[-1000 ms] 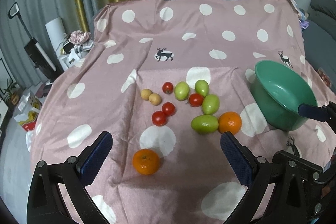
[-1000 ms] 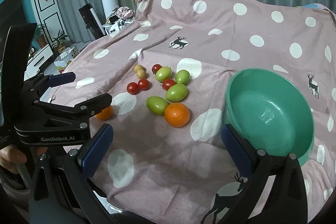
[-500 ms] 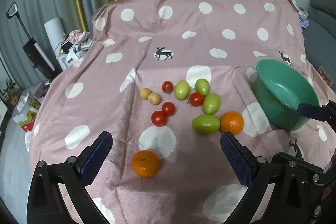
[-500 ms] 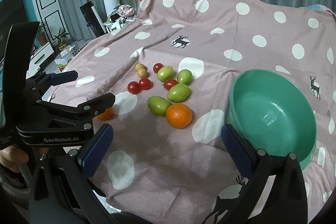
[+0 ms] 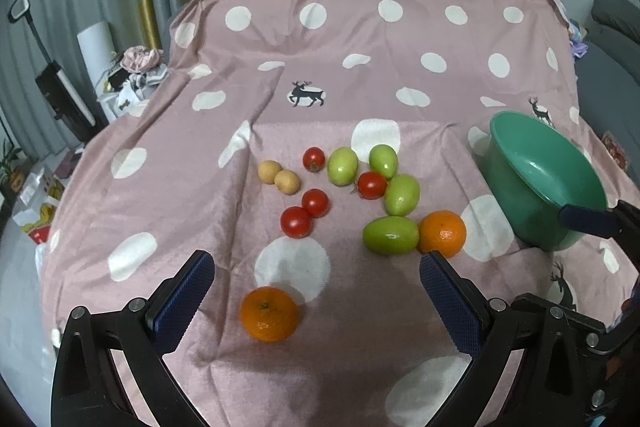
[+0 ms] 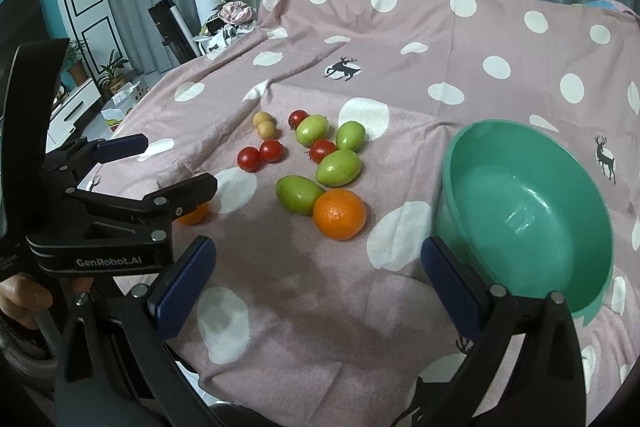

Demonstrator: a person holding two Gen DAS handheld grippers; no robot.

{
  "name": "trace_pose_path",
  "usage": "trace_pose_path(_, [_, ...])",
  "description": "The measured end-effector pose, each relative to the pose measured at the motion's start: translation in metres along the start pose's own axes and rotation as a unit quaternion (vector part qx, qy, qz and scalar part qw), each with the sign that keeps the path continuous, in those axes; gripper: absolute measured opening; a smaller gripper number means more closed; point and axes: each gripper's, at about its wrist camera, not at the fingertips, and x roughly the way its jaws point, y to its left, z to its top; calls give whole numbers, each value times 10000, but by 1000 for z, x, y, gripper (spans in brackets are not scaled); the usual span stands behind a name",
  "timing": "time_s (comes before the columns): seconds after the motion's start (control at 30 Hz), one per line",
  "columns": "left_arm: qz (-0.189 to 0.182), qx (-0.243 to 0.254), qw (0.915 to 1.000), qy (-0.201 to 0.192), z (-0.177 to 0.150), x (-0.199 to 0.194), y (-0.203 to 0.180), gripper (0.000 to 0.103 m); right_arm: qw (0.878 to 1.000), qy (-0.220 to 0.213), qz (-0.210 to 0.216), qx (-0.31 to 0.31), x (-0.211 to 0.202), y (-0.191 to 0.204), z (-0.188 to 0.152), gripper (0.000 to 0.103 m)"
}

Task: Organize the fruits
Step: 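Grasp the large orange with the left tool while the right tool grasps the other orange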

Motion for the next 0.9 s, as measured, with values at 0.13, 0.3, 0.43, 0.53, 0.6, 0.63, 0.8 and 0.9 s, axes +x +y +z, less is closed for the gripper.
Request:
trace_pose_path(0.13, [-287, -77, 9996, 14, 0, 6, 3, 102, 10000, 87, 18, 36, 8, -3, 0, 103])
trace_pose_path(0.3, [-499, -147, 9986, 126, -3, 18, 7, 102, 9997, 227, 102, 39, 20, -5, 0, 102])
trace_pose_path(0.43, [-795, -329, 9961, 204, -6, 24, 17, 102, 9993, 336, 155, 110, 31, -9, -1, 99])
trace_pose_path(0.53, [-1025, -418, 9937, 196, -9, 26, 26, 102, 9987, 426, 203, 168, 37, -12, -2, 95])
trace_pose_path(0.6, [-1147, -437, 9922, 203, -11, 27, 30, 102, 9984, 471, 273, 179, 40, -13, -4, 92])
trace_pose_path(0.63, [-1226, -454, 9912, 220, -13, 28, 32, 102, 9981, 488, 315, 182, 42, -14, -5, 91])
trace_pose_path(0.8, [-1537, -556, 9862, 265, -19, 30, 39, 102, 9972, 522, 493, 217, 49, -16, -6, 80])
trace_pose_path(0.9, [-1574, -556, 9856, 275, -18, 32, 39, 102, 9970, 532, 518, 220, 52, -17, -5, 79])
